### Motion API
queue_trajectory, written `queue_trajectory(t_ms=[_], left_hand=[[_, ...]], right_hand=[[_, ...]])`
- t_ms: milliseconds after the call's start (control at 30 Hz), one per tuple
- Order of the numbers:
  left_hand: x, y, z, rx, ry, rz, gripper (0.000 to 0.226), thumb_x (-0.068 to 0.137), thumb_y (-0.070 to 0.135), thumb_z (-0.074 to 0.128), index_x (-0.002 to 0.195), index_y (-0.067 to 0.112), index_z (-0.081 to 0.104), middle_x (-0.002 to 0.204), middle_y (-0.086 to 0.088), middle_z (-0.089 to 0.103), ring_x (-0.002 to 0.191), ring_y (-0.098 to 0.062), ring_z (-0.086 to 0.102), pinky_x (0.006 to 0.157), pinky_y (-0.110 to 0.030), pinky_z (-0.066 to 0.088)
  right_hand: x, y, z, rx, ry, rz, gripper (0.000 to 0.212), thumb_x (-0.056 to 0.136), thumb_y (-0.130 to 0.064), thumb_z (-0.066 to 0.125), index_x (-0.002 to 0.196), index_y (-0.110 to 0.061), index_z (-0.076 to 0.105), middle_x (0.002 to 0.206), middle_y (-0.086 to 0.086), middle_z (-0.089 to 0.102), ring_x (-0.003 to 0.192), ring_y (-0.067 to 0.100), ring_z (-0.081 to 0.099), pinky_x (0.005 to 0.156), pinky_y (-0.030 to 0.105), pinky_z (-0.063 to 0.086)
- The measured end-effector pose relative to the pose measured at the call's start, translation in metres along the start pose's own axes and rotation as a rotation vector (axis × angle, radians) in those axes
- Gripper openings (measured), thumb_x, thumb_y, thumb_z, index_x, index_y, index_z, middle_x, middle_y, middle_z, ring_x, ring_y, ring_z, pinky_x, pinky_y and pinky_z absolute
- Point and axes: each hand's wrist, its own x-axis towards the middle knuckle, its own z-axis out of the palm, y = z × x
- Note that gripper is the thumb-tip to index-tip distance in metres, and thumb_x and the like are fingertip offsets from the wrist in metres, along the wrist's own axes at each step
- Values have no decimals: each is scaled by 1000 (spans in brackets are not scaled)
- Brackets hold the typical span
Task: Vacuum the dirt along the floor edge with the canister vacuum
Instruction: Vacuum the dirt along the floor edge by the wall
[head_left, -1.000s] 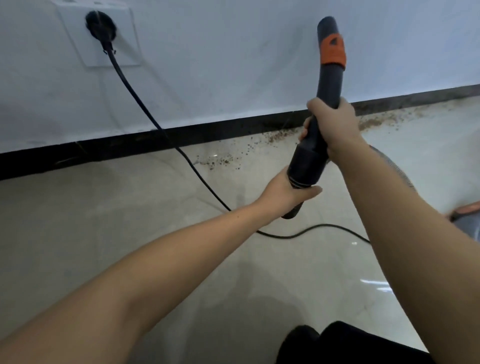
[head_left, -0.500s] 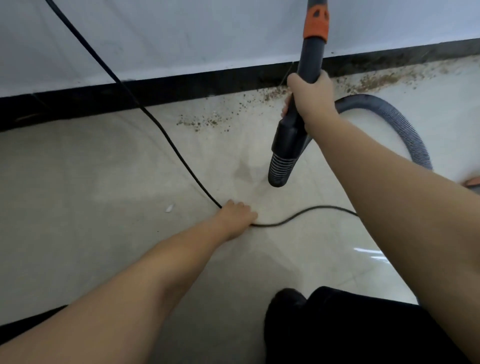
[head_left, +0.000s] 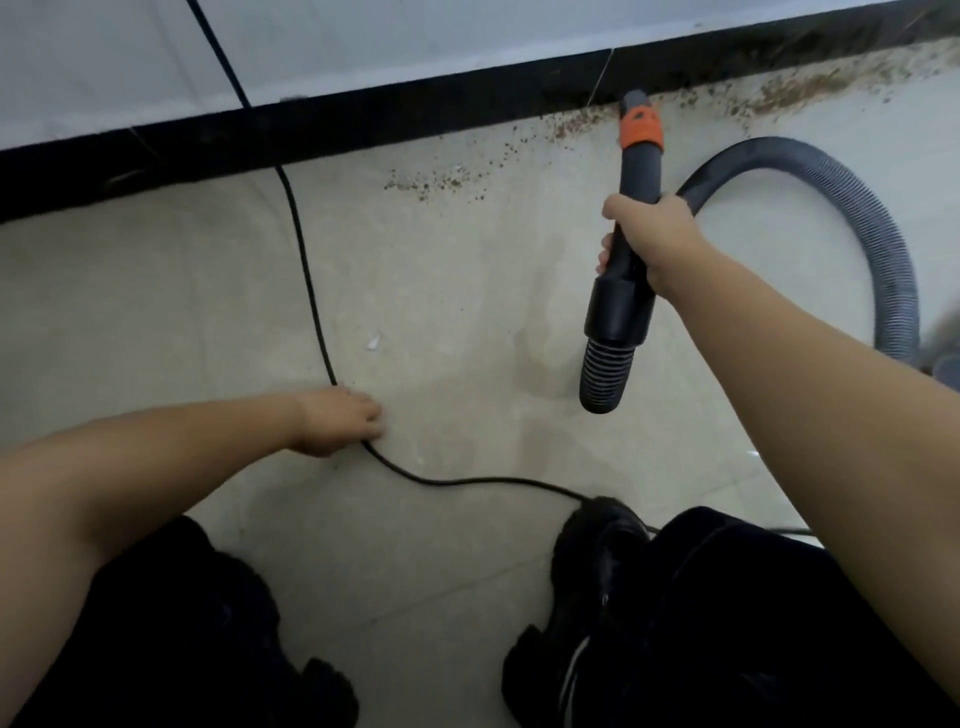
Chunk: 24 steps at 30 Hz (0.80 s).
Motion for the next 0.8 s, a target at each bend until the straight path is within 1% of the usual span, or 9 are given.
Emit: queue_trajectory(t_ms=[100, 167, 200, 267, 333, 433, 567, 667, 800], left_hand=[[8, 4, -16, -267, 111, -159, 35, 87, 18, 48, 121, 10, 49, 120, -12, 49, 111, -29, 50, 90, -33, 41], [20, 21, -44, -608, 202, -235, 46, 90, 24, 54, 134, 11, 45, 128, -12, 50, 120, -27, 50, 96, -30, 40], [27, 34, -66, -826, 262, -214, 56, 90, 31, 58, 140, 14, 39, 134, -9, 49, 125, -23, 49, 101, -28, 39], [43, 71, -127, -1266, 400, -37, 71, 86, 42, 66, 145, 20, 32, 138, -2, 49, 127, -13, 47, 107, -28, 36], [65, 112, -182, -1626, 608, 108, 61, 80, 36, 71, 132, 18, 45, 120, -4, 59, 109, -11, 55, 99, -32, 43], [98, 154, -225, -2114, 852, -79, 54, 72, 31, 74, 115, 8, 52, 92, -7, 63, 77, -18, 63, 79, -39, 54], [128, 159, -257, -2320, 911, -191, 41, 82, 16, 72, 114, 1, 52, 79, -10, 61, 61, -19, 60, 60, -28, 53], [135, 152, -268, -2396, 913, -341, 37, 82, 14, 71, 111, 3, 52, 72, -9, 61, 53, -19, 58, 53, -27, 52], [129, 144, -249, -2413, 936, -493, 37, 81, 13, 71, 110, 3, 51, 64, -8, 61, 47, -18, 57, 52, -26, 50]], right_hand=[[-6, 6, -5, 49, -23, 37, 16, 88, -6, 55, 83, -9, 40, 61, 10, 48, 40, 21, 49, 49, 31, 50], [-4, 5, -6, 84, -51, 66, 14, 89, -8, 55, 84, -8, 42, 61, 10, 49, 40, 19, 49, 48, 30, 51], [-2, 4, -6, 97, -70, 88, 13, 90, -8, 55, 85, -7, 43, 61, 9, 50, 39, 18, 50, 47, 28, 51], [3, 1, -7, 106, -116, 144, 12, 91, -9, 56, 86, -7, 45, 59, 9, 50, 36, 17, 50, 44, 25, 51], [13, -2, -10, 85, -151, 194, 13, 91, -10, 56, 87, -8, 44, 55, 9, 50, 33, 17, 50, 41, 24, 50], [33, -4, -24, 12, -177, 240, 16, 91, -10, 55, 88, -10, 39, 51, 8, 48, 30, 16, 48, 39, 23, 48], [62, 3, -41, -63, -240, 274, 18, 90, -11, 58, 84, -11, 41, 46, 6, 50, 31, 15, 49, 40, 23, 50], [76, 10, -36, -34, -295, 312, 16, 89, -11, 57, 82, -9, 42, 41, 5, 50, 31, 15, 49, 39, 22, 48], [74, 16, -4, -27, -433, 328, 14, 88, -10, 57, 83, -8, 45, 47, 7, 49, 33, 17, 47, 41, 24, 47]])
